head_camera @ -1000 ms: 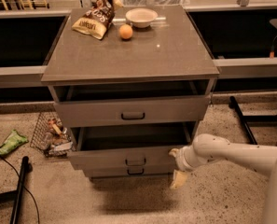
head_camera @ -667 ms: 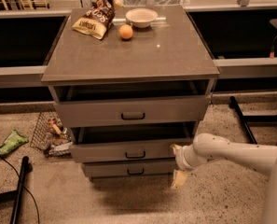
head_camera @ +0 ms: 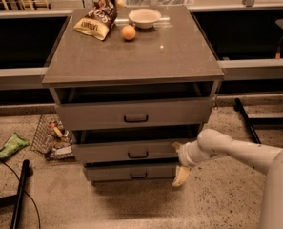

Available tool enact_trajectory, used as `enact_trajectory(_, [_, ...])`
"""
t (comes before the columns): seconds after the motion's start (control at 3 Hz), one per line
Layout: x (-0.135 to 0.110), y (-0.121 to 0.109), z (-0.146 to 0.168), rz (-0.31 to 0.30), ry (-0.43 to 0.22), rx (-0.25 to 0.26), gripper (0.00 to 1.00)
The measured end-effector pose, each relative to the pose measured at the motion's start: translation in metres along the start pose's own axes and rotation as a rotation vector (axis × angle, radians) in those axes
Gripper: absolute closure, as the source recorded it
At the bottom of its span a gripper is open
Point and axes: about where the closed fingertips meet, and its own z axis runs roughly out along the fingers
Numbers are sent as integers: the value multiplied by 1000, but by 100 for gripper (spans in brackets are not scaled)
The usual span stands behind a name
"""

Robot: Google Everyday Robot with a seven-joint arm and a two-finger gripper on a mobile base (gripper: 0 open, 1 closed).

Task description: Close middle drawer

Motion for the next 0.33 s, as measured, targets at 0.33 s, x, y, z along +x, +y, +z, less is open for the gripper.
enact_trajectory(0.33, [1,-14,-1,3,-14,19,0])
